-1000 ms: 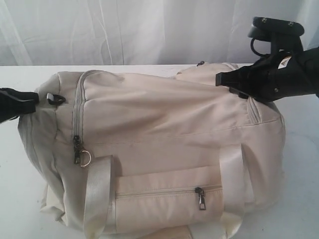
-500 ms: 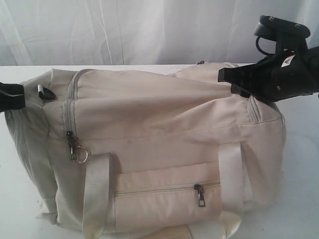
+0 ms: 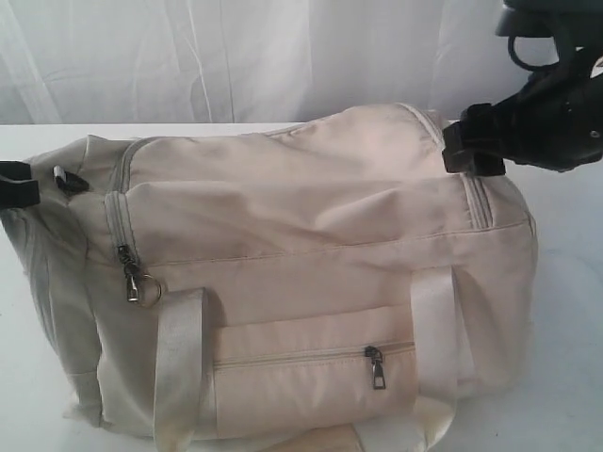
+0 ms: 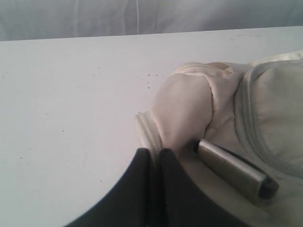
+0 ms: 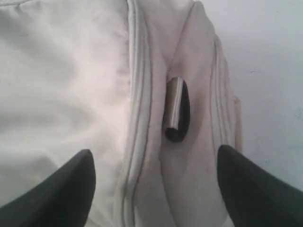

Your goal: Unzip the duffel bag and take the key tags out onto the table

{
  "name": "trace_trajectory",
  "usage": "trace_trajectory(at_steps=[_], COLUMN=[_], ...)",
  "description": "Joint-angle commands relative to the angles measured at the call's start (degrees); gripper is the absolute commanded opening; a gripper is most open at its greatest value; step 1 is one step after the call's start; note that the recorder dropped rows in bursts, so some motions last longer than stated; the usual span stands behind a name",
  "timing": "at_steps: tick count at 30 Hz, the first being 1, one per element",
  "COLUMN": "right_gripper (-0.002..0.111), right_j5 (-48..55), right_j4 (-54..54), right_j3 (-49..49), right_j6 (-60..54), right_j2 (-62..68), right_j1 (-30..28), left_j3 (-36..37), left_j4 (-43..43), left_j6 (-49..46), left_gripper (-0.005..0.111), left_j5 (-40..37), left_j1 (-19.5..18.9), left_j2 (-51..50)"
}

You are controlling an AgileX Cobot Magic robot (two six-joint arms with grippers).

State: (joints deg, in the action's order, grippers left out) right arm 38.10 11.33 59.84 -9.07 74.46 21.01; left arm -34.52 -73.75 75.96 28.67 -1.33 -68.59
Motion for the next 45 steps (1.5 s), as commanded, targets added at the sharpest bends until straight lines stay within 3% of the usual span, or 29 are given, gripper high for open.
trace_trajectory(at_steps=[1, 7, 12, 16, 22, 33, 41, 45], right_gripper=[0.068, 0.068, 0.070, 0.078, 0.078, 0.076, 0.054, 0.037], right_j5=[6.3, 11.7, 11.1, 11.1, 11.1, 11.5, 11.1, 10.7], right_j4=[-0.8, -0.8, -0.8, -0.3, 3.3, 6.2, 6.2, 6.2], right_j3=[0.3, -0.1, -0.1, -0.1, -0.2, -0.4, -0.4, -0.4], right_j6=[-3.6, -4.2, -4.2, -4.2, -4.2, -4.2, -4.2, -4.2], right_j2=[-2.4, -2.4, -2.4, -2.0, 0.5, 5.8, 6.8, 6.8], right_j1=[-0.4, -0.4, -0.4, -0.4, -0.4, -0.4, -0.4, -0.4], left_j3=[-0.3, -0.3, -0.3, -0.3, -0.2, 5.2, 5.2, 5.2], left_j4=[-0.3, -7.1, -18.7, -26.2, -26.2, -26.2, -26.2, -26.2], left_j6=[0.1, 2.9, 17.8, 28.5, 29.9, 30.7, 32.8, 33.4], left_gripper=[0.015, 0.057, 0.071, 0.071, 0.071, 0.071, 0.069, 0.058], left_j5=[-0.6, 2.2, -0.7, 1.7, 13.7, 12.1, 14.1, 13.6], left_j1=[-0.8, -0.8, -0.8, -0.8, -0.8, 0.1, 3.8, 3.9], left_j2=[1.1, 1.4, 4.4, 8.3, 10.1, 9.4, 5.1, 3.0])
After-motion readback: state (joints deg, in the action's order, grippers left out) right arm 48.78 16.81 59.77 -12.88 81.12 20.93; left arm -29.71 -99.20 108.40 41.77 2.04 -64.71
